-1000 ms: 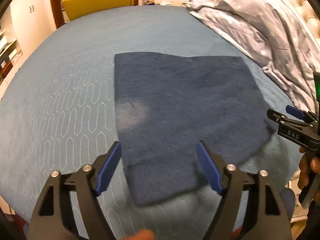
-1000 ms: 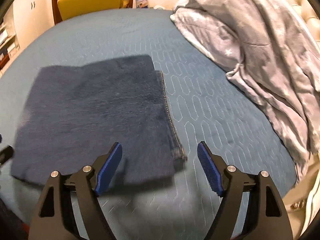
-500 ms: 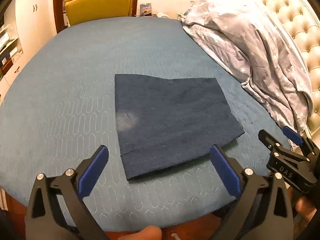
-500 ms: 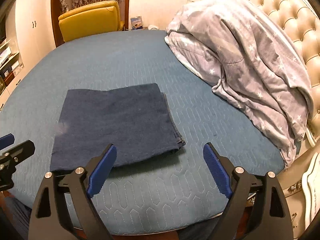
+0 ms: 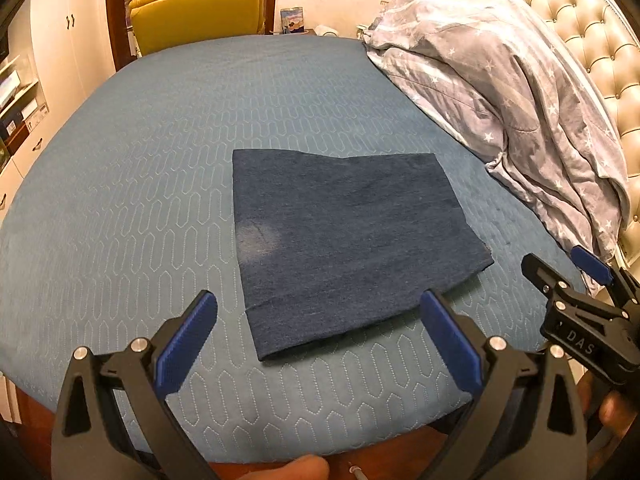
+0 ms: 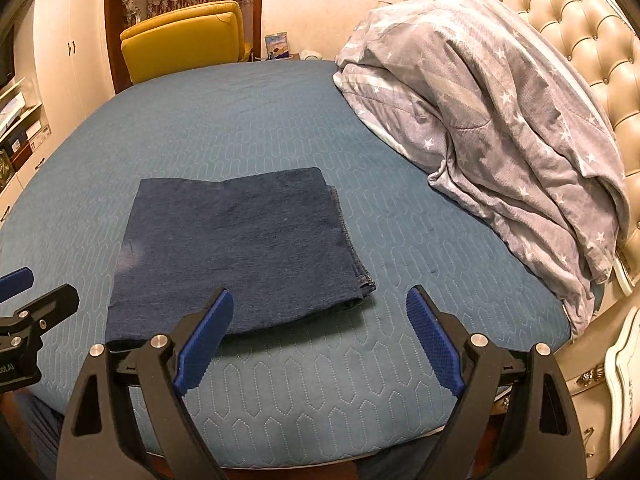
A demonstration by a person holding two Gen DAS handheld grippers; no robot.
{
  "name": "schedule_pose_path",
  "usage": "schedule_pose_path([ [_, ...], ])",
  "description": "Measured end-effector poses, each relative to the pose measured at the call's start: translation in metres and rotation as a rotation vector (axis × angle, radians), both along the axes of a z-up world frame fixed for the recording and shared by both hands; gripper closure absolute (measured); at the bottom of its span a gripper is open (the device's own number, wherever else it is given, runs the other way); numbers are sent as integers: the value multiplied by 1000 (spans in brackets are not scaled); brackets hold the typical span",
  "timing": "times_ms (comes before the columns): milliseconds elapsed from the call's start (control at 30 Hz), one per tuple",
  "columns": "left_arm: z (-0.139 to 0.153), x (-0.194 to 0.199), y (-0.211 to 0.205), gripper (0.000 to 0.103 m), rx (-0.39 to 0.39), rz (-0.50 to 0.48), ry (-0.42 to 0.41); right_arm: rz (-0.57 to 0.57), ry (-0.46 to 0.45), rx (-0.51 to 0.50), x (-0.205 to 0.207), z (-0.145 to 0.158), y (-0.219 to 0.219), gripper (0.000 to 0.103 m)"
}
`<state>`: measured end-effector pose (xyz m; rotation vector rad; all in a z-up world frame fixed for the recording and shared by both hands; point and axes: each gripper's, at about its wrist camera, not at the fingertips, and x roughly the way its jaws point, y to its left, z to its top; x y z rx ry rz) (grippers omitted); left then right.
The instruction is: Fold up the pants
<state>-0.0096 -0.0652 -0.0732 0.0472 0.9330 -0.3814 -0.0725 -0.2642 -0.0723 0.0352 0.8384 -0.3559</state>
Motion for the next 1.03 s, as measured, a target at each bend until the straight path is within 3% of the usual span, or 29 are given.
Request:
schedule_pose_path([
  [600, -1, 2, -5, 2, 4, -1, 9, 4, 1, 6, 0, -2, 1, 18],
  [767, 0, 0, -10, 2, 1, -21, -40, -2, 7, 9, 1, -3, -2, 18],
  [900, -3, 4, -14, 2, -47, -69, -8, -19, 11, 12, 3, -6, -7, 18],
  [1033, -10, 19, 14, 1, -145, -75, 14, -32, 5, 25, 6, -17, -19, 17],
])
